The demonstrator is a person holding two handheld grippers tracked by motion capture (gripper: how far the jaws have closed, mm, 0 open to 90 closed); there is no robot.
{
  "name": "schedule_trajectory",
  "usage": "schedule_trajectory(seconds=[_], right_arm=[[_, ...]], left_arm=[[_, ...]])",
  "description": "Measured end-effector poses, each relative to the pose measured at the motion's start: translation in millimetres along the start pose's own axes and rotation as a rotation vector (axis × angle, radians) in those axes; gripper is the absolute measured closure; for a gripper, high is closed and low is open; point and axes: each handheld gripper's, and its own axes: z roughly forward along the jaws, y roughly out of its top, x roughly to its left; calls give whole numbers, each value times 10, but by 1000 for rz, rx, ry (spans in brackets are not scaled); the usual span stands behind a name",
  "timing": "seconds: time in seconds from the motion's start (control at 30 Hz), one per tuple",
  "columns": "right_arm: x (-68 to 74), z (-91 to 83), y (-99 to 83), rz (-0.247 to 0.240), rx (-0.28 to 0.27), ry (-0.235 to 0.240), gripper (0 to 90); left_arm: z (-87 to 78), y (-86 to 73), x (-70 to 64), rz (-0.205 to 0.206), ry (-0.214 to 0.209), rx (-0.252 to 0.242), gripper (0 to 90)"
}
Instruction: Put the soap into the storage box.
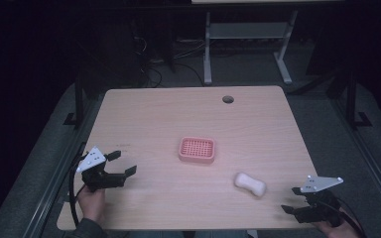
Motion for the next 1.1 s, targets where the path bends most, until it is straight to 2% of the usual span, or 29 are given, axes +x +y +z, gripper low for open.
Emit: schedule_trajectory(seconds=[0.2,0.53,0.8,1.03,1.1], right_arm=[[26,8,77,-17,13,13,265],[40,124,312,-76,82,22,259],[15,168,443,-69,103,50,214],[43,228,633,-105,138,64,185],[53,255,693,-116,138,67,184]], left_arm=[[-10,3,-22,2,2,-2,141],[-16,-1,-9,-2,8,-3,141],[-17,-2,-6,-4,9,-2,140],[-14,2,-2,10,9,1,141],[-16,-1,-6,-3,10,-1,141]])
